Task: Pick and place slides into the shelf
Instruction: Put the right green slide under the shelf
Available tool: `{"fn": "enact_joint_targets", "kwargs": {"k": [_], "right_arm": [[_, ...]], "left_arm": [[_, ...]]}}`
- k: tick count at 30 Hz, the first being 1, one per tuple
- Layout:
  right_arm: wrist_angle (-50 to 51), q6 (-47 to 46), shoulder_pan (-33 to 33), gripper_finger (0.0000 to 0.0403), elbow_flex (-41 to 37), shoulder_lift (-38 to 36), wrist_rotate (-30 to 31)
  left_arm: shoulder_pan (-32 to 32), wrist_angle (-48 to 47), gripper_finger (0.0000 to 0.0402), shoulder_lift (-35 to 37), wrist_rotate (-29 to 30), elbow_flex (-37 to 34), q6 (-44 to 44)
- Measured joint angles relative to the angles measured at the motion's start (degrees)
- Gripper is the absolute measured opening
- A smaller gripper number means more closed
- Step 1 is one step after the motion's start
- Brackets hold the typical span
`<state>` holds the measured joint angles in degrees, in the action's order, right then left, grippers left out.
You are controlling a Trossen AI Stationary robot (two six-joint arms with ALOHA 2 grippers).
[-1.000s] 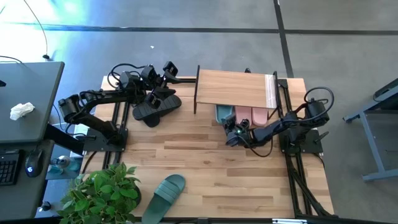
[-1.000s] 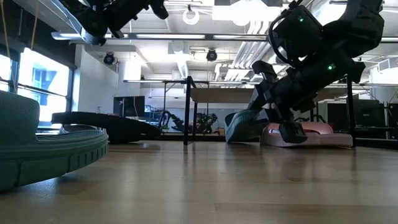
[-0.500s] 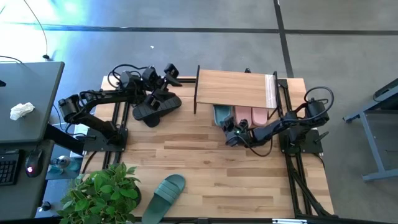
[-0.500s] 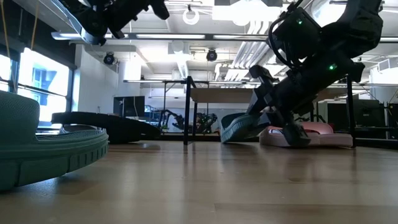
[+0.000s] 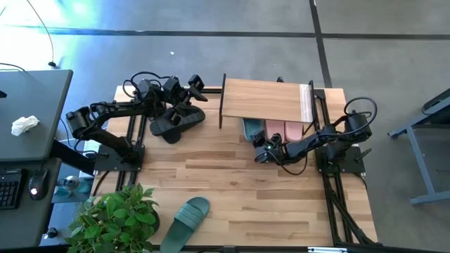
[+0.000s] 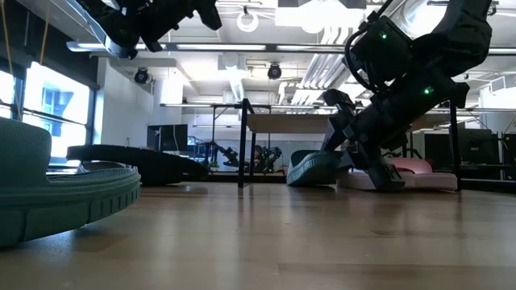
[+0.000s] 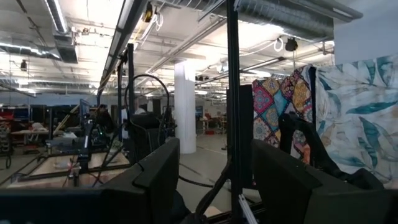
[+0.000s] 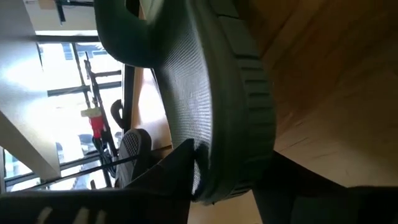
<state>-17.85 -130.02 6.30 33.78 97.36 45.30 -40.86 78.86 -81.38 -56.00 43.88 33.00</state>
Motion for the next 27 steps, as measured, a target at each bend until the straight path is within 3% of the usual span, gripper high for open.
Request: {"fn": "enact_joint_targets", "kwargs": {"k": [10, 27], "right_arm": [[2.90, -1.09, -0.35, 0.0191, 0.02, 0.00, -1.36], [5.42, -1.97, 1.62, 0.0193, 0.07, -0.13, -6.56]], "left_arm": [[0.00, -3.01, 0.0184, -0.01, -1.26, 0.00, -1.31], [0.00, -4.03, 0.0184, 0.00, -1.45, 0.00, -1.89]]}}
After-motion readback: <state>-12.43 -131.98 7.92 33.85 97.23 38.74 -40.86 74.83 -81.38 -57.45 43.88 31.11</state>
